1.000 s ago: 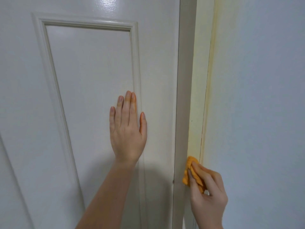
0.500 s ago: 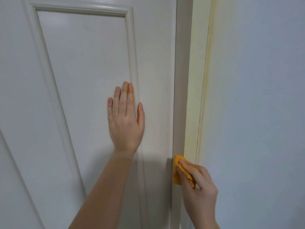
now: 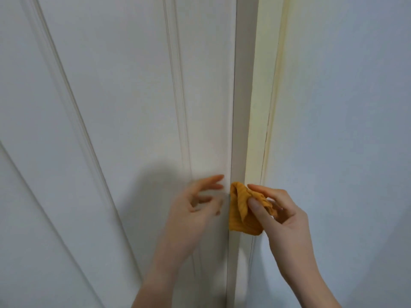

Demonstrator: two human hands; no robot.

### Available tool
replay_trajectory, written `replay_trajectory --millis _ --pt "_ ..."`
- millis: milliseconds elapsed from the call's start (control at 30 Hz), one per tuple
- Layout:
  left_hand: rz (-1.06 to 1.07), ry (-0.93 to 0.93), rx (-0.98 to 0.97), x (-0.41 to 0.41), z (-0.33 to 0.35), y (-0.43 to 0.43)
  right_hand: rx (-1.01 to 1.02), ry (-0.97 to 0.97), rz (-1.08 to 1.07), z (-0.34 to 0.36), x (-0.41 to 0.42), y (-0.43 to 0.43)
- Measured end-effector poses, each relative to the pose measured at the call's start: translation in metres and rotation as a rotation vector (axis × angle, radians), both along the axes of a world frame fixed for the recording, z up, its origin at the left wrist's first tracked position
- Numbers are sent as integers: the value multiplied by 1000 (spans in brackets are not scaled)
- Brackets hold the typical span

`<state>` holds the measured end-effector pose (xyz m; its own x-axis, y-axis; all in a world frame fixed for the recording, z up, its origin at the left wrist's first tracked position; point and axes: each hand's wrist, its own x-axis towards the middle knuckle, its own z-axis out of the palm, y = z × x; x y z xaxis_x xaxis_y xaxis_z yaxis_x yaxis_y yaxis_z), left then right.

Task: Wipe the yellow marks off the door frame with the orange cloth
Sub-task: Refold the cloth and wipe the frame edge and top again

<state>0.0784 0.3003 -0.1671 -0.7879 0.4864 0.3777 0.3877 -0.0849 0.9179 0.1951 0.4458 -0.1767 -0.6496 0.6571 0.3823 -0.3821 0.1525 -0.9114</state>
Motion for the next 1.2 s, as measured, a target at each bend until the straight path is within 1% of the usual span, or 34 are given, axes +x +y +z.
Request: replay_trajectory --millis 100,200,367,500,600,667,733,800,867,933,1033,1200 --pt "-174 -141 1 12 -5 -10 -26 -2 14 4 2 -6" --pt "-244 -204 -49 17 -6 -16 -5 -13 -33 5 3 -9" --pt "-86 -195 -99 23 -14 -6 -33 -49 -56 2 3 -6" --pt "-49 -179 -142 25 -19 0 -51 -107 -55 -3 3 9" --pt "-44 -169 -157 24 -21 2 -115 -216 -4 -12 4 22" --pt "-64 -180 -138 23 -22 3 -152 -238 48 -15 5 25" --pt "-81 -178 -122 22 -22 4 -106 -229 132 -16 8 25" --pt "-80 -151 -107 22 -22 4 4 -251 203 -13 10 25" --pt "-58 -117 -94 20 -21 4 77 -287 225 -12 12 26" --pt "-30 -92 -82 16 -21 2 101 -293 217 -12 12 26" --pt "-13 -86 -25 11 -19 -1 104 -289 222 -12 13 30" --pt "-56 -218 62 7 -15 -3 34 -330 383 -7 18 39"
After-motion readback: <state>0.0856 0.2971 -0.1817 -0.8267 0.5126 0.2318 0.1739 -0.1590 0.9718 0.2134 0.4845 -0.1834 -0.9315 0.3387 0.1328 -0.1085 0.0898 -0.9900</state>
